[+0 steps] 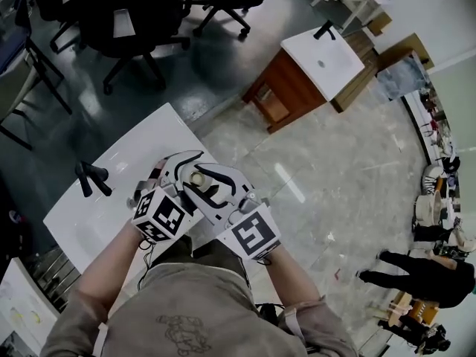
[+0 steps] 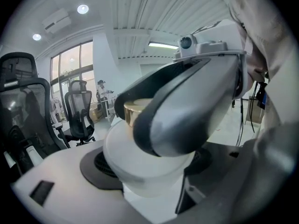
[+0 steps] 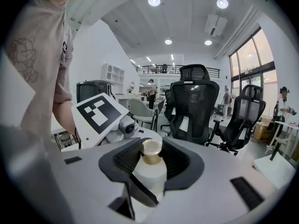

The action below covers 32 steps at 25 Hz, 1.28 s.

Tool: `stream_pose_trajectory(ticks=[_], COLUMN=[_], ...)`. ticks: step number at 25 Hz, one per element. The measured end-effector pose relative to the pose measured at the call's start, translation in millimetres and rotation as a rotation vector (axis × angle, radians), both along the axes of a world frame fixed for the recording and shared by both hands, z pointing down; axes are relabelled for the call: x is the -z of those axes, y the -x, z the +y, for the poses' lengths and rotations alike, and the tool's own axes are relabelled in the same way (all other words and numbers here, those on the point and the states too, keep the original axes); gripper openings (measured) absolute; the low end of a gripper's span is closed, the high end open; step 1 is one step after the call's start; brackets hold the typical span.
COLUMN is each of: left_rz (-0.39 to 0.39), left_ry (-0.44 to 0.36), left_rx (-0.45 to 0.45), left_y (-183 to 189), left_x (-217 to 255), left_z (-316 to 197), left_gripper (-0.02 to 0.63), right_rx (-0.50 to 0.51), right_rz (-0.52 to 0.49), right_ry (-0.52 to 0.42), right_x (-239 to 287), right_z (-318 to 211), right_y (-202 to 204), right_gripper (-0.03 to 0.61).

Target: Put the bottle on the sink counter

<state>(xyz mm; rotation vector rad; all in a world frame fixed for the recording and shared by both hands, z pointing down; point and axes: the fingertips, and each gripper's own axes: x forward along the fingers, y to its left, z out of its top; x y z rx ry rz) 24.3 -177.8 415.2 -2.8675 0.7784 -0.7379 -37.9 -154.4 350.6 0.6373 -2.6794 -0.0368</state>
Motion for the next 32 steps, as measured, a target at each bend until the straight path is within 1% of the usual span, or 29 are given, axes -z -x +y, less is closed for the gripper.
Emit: stream_pose_trajectory(ticks=[6, 14, 23, 32], left_rz=[-0.001, 0.024, 0.009, -0.039], left_ry=[-0.007, 0.057, 0.099, 0.116], left_rx=[0.031, 0.074, 0.092, 0.086], left_y=[-4, 5, 2, -4], left_x=[-31, -85, -150, -191], left_z=[-40, -78, -87, -93], left_gripper=[0.325, 0.325, 0.325, 0.325], right_rx=[0.018, 0.074, 0.101, 0.100], right_rz=[0.027, 0.039, 0.053, 0.058], right_ry=[0.014, 0.075, 0.145, 0.196], right_x=[-31, -86, -150, -190], right_z=[-38, -77, -87, -95], right_y=[-4, 5, 1, -7], right_gripper=[0.147, 0.147, 0.147, 0.147])
